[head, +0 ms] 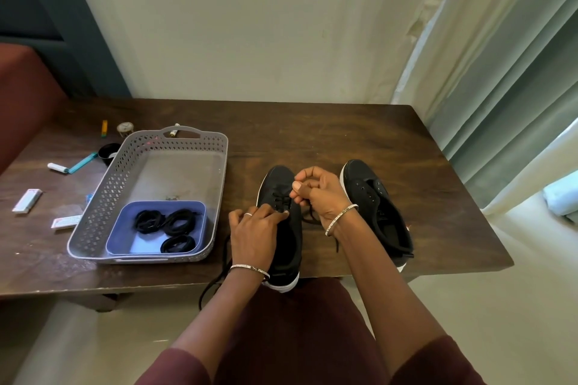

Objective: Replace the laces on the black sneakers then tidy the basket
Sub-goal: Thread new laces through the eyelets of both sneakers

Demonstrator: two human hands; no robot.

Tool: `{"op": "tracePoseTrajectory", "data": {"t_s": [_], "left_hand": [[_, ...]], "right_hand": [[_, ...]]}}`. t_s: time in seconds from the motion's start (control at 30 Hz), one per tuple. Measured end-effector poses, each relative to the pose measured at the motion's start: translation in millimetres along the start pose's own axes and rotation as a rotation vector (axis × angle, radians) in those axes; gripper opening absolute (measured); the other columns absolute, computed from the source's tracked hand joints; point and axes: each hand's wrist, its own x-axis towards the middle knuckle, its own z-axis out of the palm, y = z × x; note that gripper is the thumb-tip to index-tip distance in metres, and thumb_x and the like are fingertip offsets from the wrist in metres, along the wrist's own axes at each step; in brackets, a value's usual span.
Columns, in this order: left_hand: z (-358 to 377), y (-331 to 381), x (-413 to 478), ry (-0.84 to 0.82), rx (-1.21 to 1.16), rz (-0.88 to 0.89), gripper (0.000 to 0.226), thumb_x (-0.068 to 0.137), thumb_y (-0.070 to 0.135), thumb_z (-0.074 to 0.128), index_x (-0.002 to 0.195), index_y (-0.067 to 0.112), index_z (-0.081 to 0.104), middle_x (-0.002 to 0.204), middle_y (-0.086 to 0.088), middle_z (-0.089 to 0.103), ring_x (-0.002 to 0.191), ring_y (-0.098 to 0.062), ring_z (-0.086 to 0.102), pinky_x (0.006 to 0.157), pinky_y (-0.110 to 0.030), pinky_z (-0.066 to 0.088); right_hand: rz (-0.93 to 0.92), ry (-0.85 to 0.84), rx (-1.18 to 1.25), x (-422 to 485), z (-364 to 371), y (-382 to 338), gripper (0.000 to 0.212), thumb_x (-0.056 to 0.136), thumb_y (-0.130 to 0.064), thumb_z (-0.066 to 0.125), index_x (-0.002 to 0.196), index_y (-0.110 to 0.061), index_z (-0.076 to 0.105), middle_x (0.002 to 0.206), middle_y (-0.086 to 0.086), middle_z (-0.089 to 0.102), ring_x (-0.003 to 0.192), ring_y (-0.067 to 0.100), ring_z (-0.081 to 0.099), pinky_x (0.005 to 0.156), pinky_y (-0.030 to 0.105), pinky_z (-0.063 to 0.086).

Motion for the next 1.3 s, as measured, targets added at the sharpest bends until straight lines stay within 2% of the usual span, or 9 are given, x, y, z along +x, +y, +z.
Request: {"op": "tracePoseTrajectory", "data": {"t_s": [0.1, 0.27, 0.43, 0.6, 0.73, 0.87, 1.07, 1.2, 1.3], "left_hand": [[0.1, -4.4, -0.1, -0.015, -0.082, -0.028, 0.029, 0.084, 0.017, 0.073, 0.104, 0.038, 0.074, 0.089, 0.013, 0.066, 0.078, -0.014, 0.063, 0.077, -0.036, 0.035], [-0.7, -19.2, 2.9, -0.061, -0.623, -0.270, 0.018, 0.097, 0.025, 0.058, 0.106, 0.030, 0.072, 0.099, 0.013, 0.069, 0.089, -0.008, 0.065, 0.079, -0.036, 0.054], [6.5, -36.3, 19.3, -0.350, -0.416, -0.362, 0.011, 0.093, 0.027, 0.064, 0.099, 0.021, 0.071, 0.106, -0.003, 0.065, 0.092, -0.022, 0.065, 0.083, -0.036, 0.052], [-4.4, -36.3, 31.3, -0.456, -0.317, -0.364, 0.019, 0.095, 0.027, 0.060, 0.076, 0.026, 0.056, 0.097, -0.005, 0.067, 0.097, -0.031, 0.062, 0.086, -0.044, 0.049], [-4.7, -36.5, 28.1, -0.463, -0.450, -0.380, 0.020, 0.096, 0.024, 0.059, 0.078, 0.030, 0.051, 0.091, -0.001, 0.065, 0.092, -0.027, 0.063, 0.086, -0.043, 0.050], [-6.3, -32.7, 33.6, -0.477, -0.490, -0.376, 0.007, 0.095, 0.018, 0.062, 0.088, 0.021, 0.062, 0.093, -0.006, 0.070, 0.089, -0.024, 0.064, 0.083, -0.034, 0.049], [-11.1, -31.5, 47.4, -0.601, -0.545, -0.444, 0.016, 0.102, 0.022, 0.049, 0.090, 0.015, 0.053, 0.095, -0.008, 0.061, 0.088, -0.024, 0.056, 0.080, -0.034, 0.043], [-15.3, -37.3, 53.0, -0.661, -0.775, -0.621, 0.028, 0.106, 0.019, 0.041, 0.084, 0.010, 0.055, 0.102, -0.017, 0.065, 0.089, -0.029, 0.059, 0.093, -0.047, 0.050], [-18.5, -44.2, 54.8, -0.701, -0.943, -0.737, 0.031, 0.108, 0.015, 0.036, 0.101, -0.007, 0.057, 0.105, -0.024, 0.065, 0.094, -0.037, 0.062, 0.096, -0.056, 0.051]], "right_hand": [[0.025, 0.032, -0.012, -0.7, -3.8, 1.4, 0.015, 0.093, 0.004, 0.062, 0.087, -0.010, 0.060, 0.067, 0.007, 0.068, 0.051, 0.007, 0.060, 0.051, 0.018, 0.047], [0.081, 0.006, -0.073, -12.6, -26.2, -2.0, 0.005, 0.090, 0.002, 0.067, 0.090, -0.002, 0.064, 0.062, 0.007, 0.069, 0.051, 0.010, 0.056, 0.049, 0.018, 0.046], [0.083, 0.006, -0.167, -36.9, -47.0, 6.8, 0.004, 0.087, 0.000, 0.070, 0.090, 0.003, 0.069, 0.065, 0.010, 0.067, 0.051, 0.004, 0.060, 0.052, 0.013, 0.046], [0.067, 0.044, -0.413, -48.9, -59.3, 32.2, 0.010, 0.082, -0.014, 0.080, 0.089, -0.009, 0.074, 0.070, 0.006, 0.075, 0.065, 0.008, 0.071, 0.069, 0.022, 0.052], [0.062, 0.074, -0.457, -50.9, -54.2, 41.7, 0.004, 0.083, -0.012, 0.079, 0.083, -0.015, 0.077, 0.069, 0.003, 0.075, 0.072, 0.012, 0.074, 0.078, 0.026, 0.057], [0.066, 0.099, -0.477, -51.4, -43.1, 44.1, 0.009, 0.087, -0.016, 0.075, 0.078, -0.016, 0.073, 0.065, -0.003, 0.073, 0.064, 0.001, 0.068, 0.069, 0.021, 0.051], [0.120, 0.071, -0.277, -51.5, -33.7, 56.0, 0.013, 0.095, -0.012, 0.064, 0.082, -0.012, 0.068, 0.083, 0.003, 0.077, 0.084, 0.018, 0.074, 0.086, 0.032, 0.056], [0.138, 0.082, -0.262, -51.1, -32.5, 59.4, 0.012, 0.097, -0.009, 0.059, 0.087, -0.008, 0.065, 0.087, 0.005, 0.077, 0.082, 0.014, 0.074, 0.076, 0.023, 0.052], [0.162, 0.118, -0.247, -51.6, -29.7, 59.7, 0.012, 0.098, -0.010, 0.057, 0.089, -0.007, 0.063, 0.089, 0.007, 0.076, 0.081, 0.014, 0.074, 0.057, 0.012, 0.045]]}}
